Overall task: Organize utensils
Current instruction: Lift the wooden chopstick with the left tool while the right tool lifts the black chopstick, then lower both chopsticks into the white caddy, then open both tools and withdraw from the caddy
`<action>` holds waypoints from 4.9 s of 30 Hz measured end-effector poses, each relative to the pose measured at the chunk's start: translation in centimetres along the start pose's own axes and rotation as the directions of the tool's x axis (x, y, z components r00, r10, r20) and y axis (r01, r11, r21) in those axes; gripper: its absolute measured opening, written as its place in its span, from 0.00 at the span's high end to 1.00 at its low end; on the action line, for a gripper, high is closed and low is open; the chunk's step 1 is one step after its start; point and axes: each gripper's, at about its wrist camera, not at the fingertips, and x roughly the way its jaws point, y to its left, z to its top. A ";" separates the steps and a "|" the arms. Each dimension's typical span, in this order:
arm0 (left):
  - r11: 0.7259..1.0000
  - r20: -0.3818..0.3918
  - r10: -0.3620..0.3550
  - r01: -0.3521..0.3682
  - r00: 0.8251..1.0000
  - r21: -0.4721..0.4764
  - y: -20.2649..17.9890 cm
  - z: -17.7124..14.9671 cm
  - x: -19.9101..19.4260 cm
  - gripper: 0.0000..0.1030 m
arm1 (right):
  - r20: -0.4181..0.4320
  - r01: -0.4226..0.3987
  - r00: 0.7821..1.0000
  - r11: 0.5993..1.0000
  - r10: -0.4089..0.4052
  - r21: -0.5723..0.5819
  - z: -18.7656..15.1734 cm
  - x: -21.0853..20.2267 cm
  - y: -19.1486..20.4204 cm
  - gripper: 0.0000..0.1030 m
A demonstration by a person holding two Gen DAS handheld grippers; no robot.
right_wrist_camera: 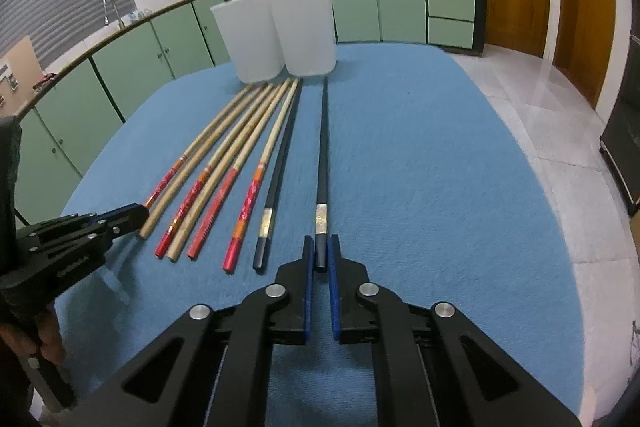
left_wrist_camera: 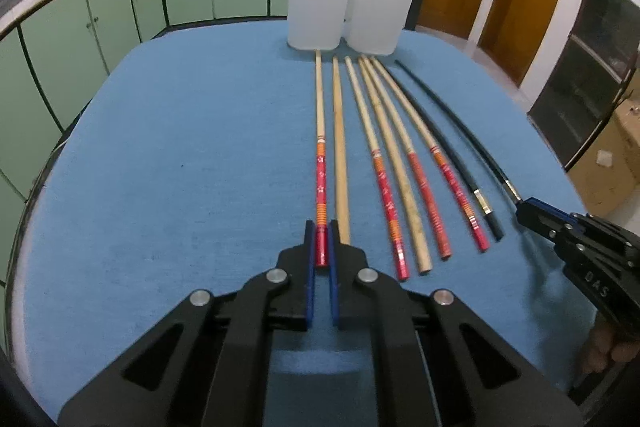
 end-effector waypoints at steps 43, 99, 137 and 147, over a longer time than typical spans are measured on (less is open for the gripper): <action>0.998 -0.013 0.049 -0.049 0.999 -0.047 3.7 0.3 0.6 0.65 | 0.007 0.002 1.000 0.999 -0.002 0.041 0.5 0.6 -1.9 0.94; 0.999 0.453 -0.025 0.007 0.891 0.042 -0.2 16.7 -15.0 0.95 | 0.317 -0.137 0.932 0.981 0.174 -0.137 21.9 -12.1 0.8 0.94; 0.999 0.462 -0.047 0.037 0.886 0.031 -0.3 26.3 -2.5 0.57 | 0.283 -0.115 0.945 0.977 0.163 -0.178 31.1 -0.5 1.2 0.73; 0.999 0.428 0.030 -0.021 0.903 -0.026 1.2 16.6 -4.4 0.46 | 0.330 -0.022 0.942 0.993 0.060 -0.117 20.4 -2.9 0.1 0.58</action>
